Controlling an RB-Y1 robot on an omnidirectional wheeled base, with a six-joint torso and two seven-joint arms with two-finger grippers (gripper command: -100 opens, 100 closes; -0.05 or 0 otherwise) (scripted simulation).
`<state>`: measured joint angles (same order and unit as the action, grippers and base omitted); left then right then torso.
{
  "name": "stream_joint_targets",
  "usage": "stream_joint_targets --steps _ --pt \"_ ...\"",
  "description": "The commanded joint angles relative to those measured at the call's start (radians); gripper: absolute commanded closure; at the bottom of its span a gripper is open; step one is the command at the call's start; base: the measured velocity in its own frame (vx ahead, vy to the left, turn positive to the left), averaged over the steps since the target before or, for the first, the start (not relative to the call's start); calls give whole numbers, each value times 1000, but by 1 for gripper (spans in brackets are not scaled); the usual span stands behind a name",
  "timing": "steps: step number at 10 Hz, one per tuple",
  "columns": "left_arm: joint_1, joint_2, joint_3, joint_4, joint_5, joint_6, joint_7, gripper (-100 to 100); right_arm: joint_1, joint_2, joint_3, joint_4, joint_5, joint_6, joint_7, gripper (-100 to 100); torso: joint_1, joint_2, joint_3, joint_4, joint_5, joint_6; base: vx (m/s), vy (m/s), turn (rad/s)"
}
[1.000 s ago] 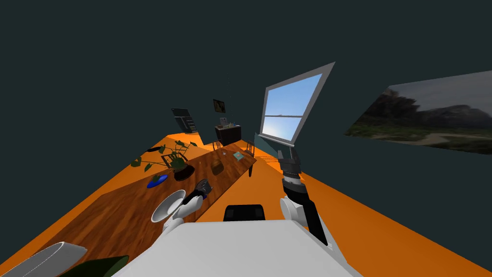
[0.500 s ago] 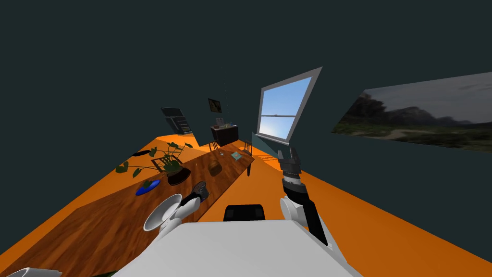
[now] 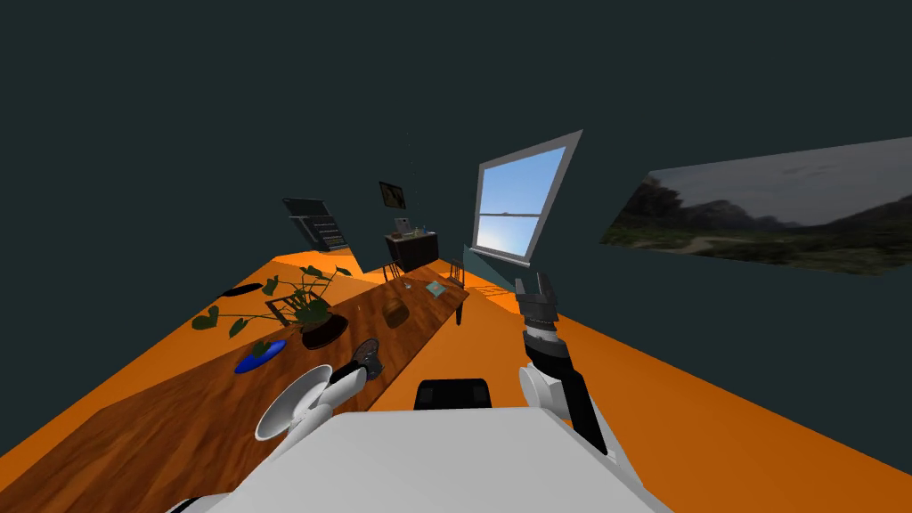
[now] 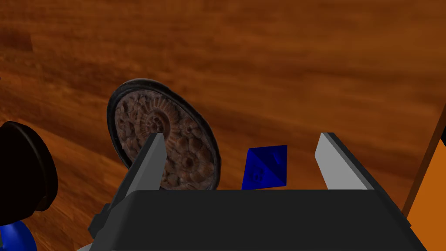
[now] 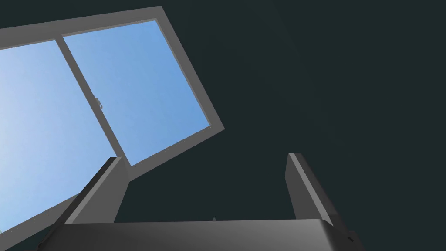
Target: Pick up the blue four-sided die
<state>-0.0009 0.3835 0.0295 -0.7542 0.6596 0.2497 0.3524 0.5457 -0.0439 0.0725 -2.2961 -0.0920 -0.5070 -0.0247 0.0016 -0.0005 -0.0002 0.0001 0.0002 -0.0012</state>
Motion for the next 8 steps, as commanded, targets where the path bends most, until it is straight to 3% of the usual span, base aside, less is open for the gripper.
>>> stream_joint_targets --steps 1,5,7,8 --pt "-8 2 -2 31 8 4 2 -100 0 0 0 0 0 0 0 0 0 0 0 0 0 0 -17 14 -52" --pt "-43 26 0 144 43 54 21 -100 0 0 0 0 0 0 0 0 0 0 0 0 0 0 -22 20 -102" --pt "-46 30 -2 152 53 54 16 -100 0 0 0 0 0 0 0 0 0 0 0 0 0 0 -16 13 -34" --pt "-47 30 -2 154 52 56 18 0 0 0 0 0 0 0 0 0 0 -1 0 0 0 0 0 0 0"
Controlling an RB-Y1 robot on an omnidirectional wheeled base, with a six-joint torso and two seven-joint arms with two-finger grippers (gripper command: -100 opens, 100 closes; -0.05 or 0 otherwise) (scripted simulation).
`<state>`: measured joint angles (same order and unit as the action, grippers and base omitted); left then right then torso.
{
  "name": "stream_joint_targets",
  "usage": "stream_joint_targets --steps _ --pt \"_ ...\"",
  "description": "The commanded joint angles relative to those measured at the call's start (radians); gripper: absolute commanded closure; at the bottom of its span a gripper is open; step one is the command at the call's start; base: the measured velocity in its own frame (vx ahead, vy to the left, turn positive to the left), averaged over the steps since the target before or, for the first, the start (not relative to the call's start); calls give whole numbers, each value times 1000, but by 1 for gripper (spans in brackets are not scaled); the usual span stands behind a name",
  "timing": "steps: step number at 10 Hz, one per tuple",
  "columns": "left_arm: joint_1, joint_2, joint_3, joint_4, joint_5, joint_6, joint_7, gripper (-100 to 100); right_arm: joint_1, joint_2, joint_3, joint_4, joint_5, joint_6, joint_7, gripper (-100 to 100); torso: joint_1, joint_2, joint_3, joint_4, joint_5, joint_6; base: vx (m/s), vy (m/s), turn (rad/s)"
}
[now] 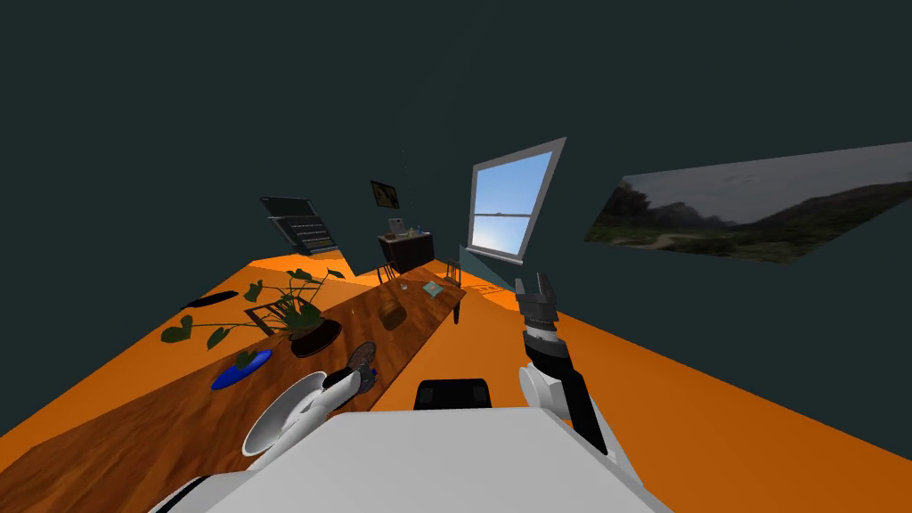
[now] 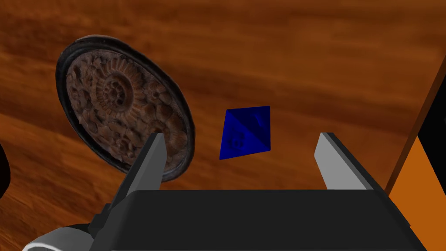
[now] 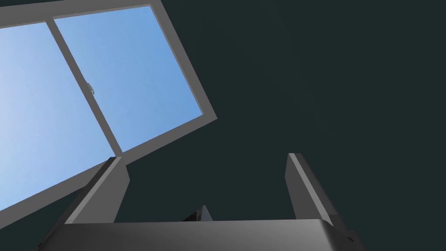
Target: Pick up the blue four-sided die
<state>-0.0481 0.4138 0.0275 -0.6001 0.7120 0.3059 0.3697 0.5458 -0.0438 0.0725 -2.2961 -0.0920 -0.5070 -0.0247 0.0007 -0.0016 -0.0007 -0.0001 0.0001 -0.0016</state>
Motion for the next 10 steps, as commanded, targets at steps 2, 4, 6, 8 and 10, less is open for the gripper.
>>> stream_joint_targets --steps 2,4,6,8,10 --pt "26 -12 61 4 -34 -9 48 -100 0 0 0 0 0 0 0 0 2 3 2 1 0 1 -70 52 -391" --pt "53 -24 123 8 -67 -18 95 -100 0 0 0 0 0 0 0 0 4 7 4 1 1 1 -100 67 -431" --pt "79 -35 184 12 -101 -27 143 -100 0 0 0 0 0 0 0 0 5 6 3 1 1 0 -77 54 -473" --pt "105 -47 242 16 -135 -36 190 -100 0 0 0 0 0 0 0 0 4 6 3 1 1 0 -91 40 -387" --pt "132 -59 295 20 -168 -45 238 -100 0 0 0 0 0 0 0 0 4 6 3 1 1 0 -102 36 -391"
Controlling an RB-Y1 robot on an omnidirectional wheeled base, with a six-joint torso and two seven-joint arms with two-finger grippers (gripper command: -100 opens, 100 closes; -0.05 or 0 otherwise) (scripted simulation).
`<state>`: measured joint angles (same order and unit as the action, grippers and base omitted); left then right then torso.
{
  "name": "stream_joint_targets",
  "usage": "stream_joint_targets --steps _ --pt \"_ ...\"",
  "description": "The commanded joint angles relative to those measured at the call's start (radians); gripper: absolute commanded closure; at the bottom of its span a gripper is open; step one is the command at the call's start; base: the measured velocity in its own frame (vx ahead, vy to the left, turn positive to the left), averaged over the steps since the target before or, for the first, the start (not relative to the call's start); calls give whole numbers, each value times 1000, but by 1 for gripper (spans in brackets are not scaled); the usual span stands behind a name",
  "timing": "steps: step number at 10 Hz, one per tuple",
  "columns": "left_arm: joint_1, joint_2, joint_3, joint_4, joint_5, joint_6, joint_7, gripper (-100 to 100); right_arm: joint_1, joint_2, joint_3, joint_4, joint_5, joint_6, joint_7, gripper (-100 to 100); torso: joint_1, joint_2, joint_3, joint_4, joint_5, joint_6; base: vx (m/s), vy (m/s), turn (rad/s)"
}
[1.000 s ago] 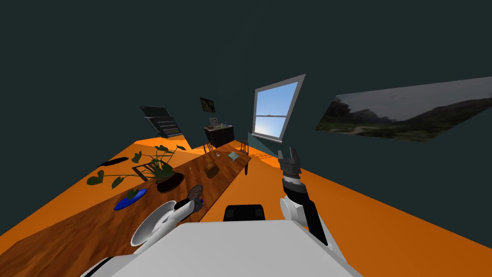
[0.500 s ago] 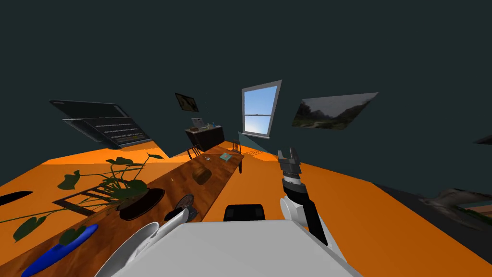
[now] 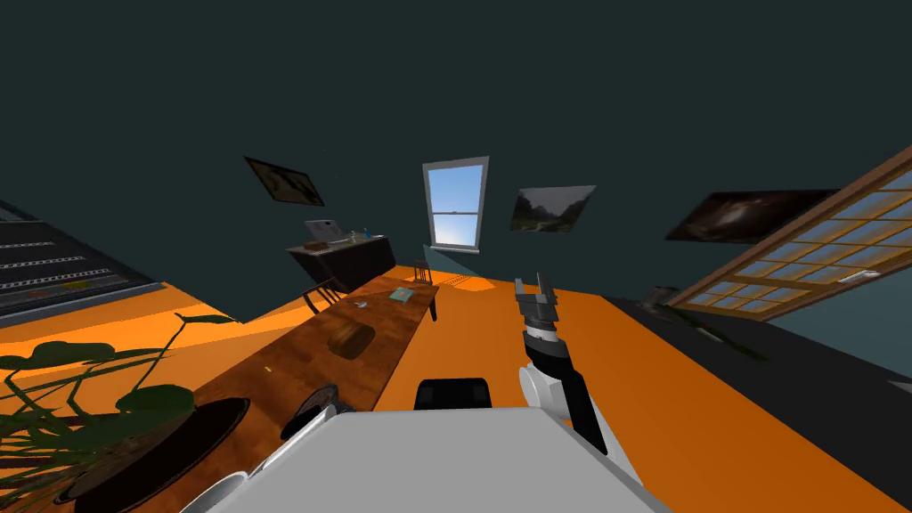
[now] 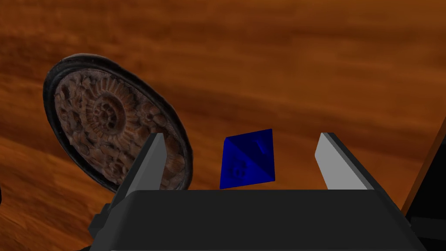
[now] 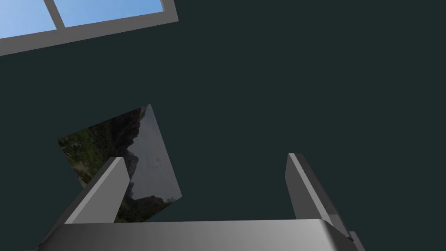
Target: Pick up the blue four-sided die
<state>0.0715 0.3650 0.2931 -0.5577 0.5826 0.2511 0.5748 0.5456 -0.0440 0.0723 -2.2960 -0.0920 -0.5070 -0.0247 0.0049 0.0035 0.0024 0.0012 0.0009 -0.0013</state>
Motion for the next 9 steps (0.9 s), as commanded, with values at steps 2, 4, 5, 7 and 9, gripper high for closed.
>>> stream_joint_targets --steps 2,4,5,7,9 --pt "39 -22 71 -18 -63 0 64 -100 0 0 0 0 0 0 0 0 -1 -3 -2 -1 0 -1 -57 17 -292" --pt "65 -34 142 -14 -106 -9 128 -100 0 0 0 0 0 0 0 0 0 -1 -1 0 0 0 -90 12 -429" --pt "65 -34 164 -33 -108 -9 128 -100 0 0 0 0 0 0 0 0 -1 0 0 0 0 0 -87 7 -353" --pt "91 -45 215 -10 -140 -18 175 -100 0 0 0 0 0 0 0 0 0 -3 -2 -1 0 -1 -63 16 -227" --pt "91 -45 225 -42 -140 -18 175 -100 0 0 0 0 0 0 0 0 1 -1 -1 0 0 -2 -65 5 -238"
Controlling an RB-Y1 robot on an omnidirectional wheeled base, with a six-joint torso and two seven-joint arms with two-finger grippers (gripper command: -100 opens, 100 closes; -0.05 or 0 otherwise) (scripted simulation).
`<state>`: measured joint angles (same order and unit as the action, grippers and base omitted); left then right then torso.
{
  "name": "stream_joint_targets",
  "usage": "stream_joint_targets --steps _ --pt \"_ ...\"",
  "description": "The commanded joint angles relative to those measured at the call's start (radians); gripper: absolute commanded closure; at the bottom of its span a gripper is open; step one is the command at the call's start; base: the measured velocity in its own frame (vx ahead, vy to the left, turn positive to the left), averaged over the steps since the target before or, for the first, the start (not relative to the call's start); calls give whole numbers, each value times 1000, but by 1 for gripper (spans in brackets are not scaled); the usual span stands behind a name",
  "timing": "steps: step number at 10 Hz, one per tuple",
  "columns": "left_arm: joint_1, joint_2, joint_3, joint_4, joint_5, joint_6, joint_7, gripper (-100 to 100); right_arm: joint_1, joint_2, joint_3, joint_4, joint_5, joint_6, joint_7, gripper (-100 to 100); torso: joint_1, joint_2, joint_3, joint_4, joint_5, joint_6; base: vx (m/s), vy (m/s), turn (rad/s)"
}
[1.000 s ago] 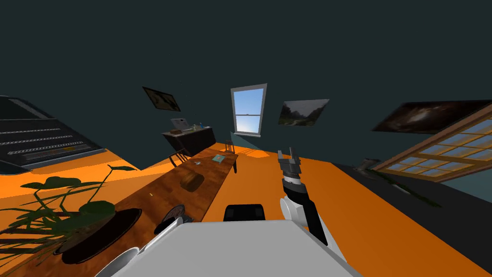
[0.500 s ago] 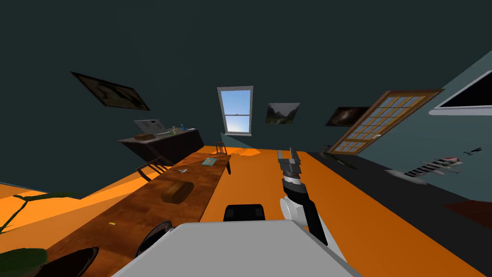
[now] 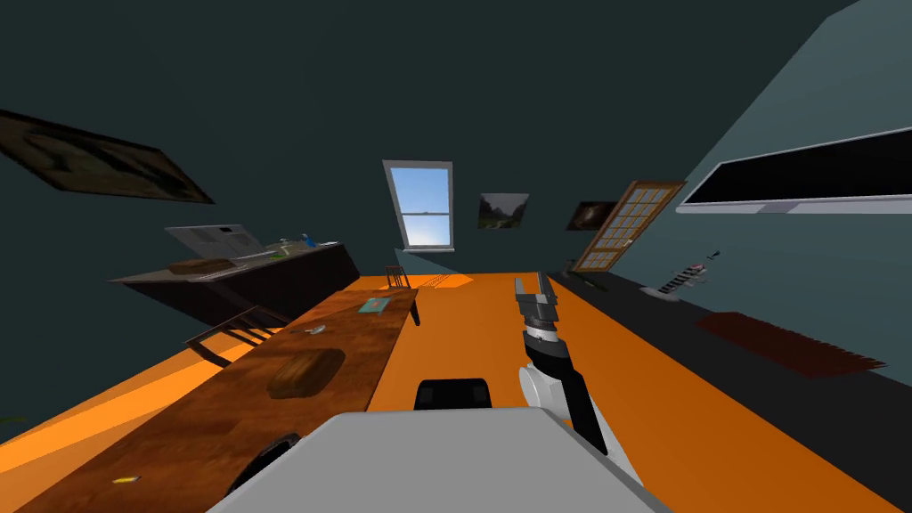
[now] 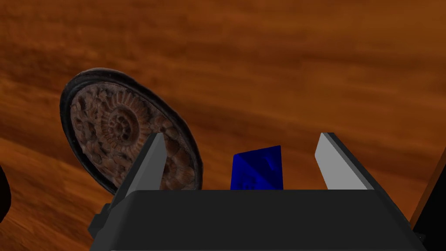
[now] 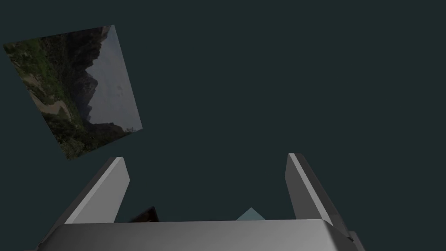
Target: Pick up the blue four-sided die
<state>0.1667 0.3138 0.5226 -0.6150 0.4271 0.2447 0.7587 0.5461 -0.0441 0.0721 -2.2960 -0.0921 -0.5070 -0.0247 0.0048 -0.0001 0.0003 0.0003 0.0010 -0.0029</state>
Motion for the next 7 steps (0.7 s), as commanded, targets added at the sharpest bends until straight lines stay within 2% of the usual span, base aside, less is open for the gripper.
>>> stream_joint_targets --steps 1,2,3,4,5,6,7 --pt "-4 6 -5 47 16 -11 -9 -100 0 0 0 0 0 0 0 0 0 0 0 0 0 0 -8 -7 17" --pt "23 -6 44 51 -18 -20 39 -100 0 0 0 0 0 0 0 0 0 -2 -1 0 0 0 -54 -8 -343" --pt "23 -6 57 51 -18 -20 39 -100 0 0 0 0 0 0 0 0 0 0 0 0 0 1 -82 3 -445" --pt "49 -18 96 55 -51 -30 82 -100 0 0 0 0 0 0 0 0 0 1 1 0 0 1 -120 0 -430" --pt "49 -18 118 55 -51 -30 86 -100 0 0 0 0 0 0 0 0 0 4 2 1 0 1 -108 -14 -420" --pt "58 -21 105 29 -52 -14 82 -100 0 0 0 0 0 0 0 0 0 4 2 1 0 1 -40 -2 -72" --pt "58 -20 106 31 -50 -16 83 100 0 0 0 0 0 0 0 0 1 0 0 0 0 0 -9 0 15"
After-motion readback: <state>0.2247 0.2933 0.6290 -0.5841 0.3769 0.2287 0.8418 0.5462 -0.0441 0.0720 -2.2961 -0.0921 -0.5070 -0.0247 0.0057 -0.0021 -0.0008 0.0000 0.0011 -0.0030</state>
